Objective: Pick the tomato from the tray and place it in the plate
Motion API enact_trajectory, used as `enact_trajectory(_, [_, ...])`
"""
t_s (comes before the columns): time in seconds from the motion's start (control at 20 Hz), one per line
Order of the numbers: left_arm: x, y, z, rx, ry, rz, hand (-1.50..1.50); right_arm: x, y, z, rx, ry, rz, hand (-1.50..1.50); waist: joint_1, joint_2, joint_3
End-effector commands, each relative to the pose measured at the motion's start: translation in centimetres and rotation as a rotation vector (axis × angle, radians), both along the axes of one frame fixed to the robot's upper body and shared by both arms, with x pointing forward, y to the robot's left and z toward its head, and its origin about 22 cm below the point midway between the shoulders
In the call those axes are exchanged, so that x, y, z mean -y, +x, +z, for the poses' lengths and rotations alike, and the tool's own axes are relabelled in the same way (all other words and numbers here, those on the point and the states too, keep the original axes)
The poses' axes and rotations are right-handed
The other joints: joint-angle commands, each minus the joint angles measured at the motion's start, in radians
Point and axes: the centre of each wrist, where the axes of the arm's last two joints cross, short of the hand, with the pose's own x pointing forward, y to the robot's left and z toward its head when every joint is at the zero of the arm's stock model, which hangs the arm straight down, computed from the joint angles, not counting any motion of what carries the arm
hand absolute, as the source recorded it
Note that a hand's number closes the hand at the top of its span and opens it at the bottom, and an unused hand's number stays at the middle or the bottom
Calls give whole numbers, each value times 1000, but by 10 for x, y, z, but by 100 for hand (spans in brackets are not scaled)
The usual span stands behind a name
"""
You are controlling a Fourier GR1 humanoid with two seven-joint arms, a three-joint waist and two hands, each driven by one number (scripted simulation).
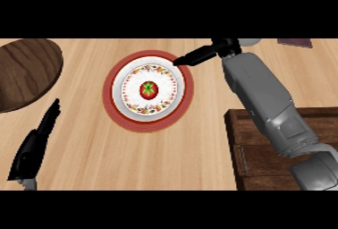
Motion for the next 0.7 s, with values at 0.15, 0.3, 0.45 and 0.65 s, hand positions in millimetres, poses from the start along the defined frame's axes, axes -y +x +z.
enact_trajectory(0.15, [-2,5,4,9,-14,-10,0,91,3,-11,92,81,19,-150,7,7,1])
enact_trajectory(0.3, [-6,13,3,13,5,-10,0,100,5,-9,101,44,28,-150,13,12,0])
enact_trajectory(0.45, [-7,-1,13,15,-4,-27,0,131,6,6,112,22,-5,-150,26,7,2])
enact_trajectory(0.65, [-1,10,-1,10,-12,-26,0,144,1,-5,111,35,1,-150,26,16,1])
